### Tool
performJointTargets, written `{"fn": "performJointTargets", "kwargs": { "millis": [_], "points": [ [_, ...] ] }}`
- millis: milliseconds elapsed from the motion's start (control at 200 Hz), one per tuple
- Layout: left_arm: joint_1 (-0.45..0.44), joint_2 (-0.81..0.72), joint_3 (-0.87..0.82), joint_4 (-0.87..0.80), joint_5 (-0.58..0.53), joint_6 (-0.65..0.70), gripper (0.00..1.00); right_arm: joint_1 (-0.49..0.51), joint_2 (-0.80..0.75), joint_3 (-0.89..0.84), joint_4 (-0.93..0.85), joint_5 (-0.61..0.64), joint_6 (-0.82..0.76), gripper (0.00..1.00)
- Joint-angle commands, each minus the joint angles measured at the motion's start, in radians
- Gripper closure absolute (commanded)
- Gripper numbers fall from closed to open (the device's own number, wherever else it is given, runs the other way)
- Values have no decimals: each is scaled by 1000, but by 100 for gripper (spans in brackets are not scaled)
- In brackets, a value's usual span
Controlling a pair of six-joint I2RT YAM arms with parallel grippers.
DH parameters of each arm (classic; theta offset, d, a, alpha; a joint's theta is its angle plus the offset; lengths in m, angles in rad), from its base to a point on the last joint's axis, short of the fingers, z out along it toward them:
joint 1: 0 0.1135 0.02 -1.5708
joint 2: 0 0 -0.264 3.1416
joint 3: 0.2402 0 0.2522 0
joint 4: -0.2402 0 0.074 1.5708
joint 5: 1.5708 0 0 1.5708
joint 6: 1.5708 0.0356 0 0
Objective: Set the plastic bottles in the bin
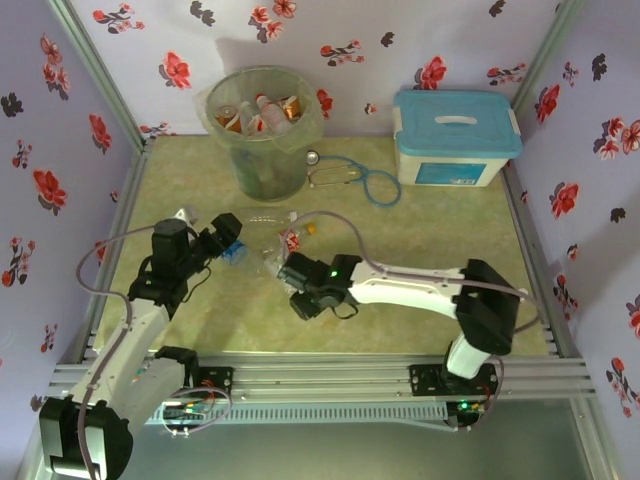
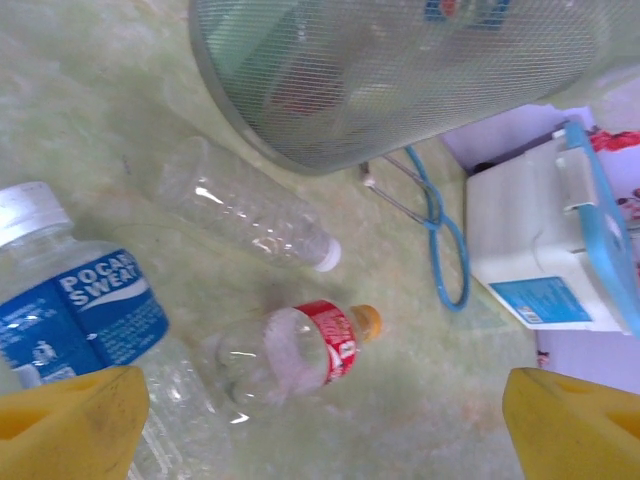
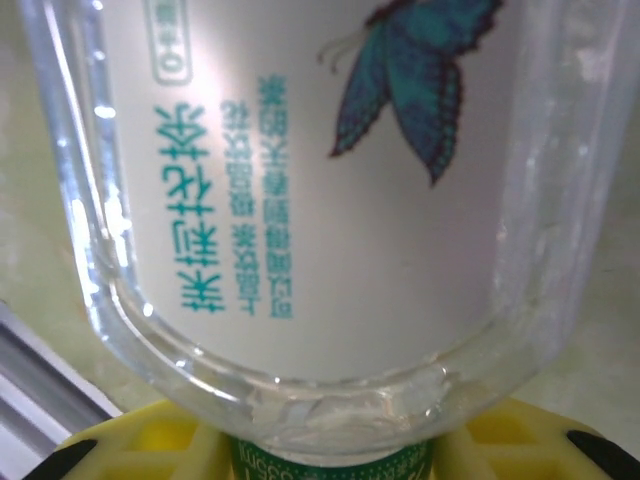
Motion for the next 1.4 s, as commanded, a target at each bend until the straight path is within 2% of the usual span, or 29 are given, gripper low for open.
{"fn": "performJointTargets", "kwargs": {
  "millis": [0, 80, 170, 470, 670, 1085, 1230, 1300, 1395],
  "points": [
    [3, -15, 1, 132, 96, -74, 5, -57, -84, -54, 43, 43, -38, 69],
    [-15, -8, -29, 252, 149, -137, 0, -109, -124, -77, 103, 3, -22, 69],
    [-66, 19, -47, 364, 172, -181, 0, -144, -151, -94, 176, -47, -14, 69],
    [-287, 220, -8, 513, 147, -199, 0, -166, -140, -84, 245, -61, -12, 71],
    [-332, 349, 5, 647, 158, -243, 2, -166, -137, -90, 285, -85, -5, 70],
    [-351, 428, 27, 696, 167, -268, 38, -165, -123, -111, 356, -34, 4, 69],
    [-347, 443, 9, 711, 155, -273, 42, -165, -121, -107, 359, -22, 4, 60],
    [-344, 450, 0, 720, 149, -275, 43, -166, -121, -106, 360, -18, 4, 53],
    [-332, 457, 0, 719, 144, -274, 44, -167, -127, -100, 339, 0, -2, 32]
  ]
}}
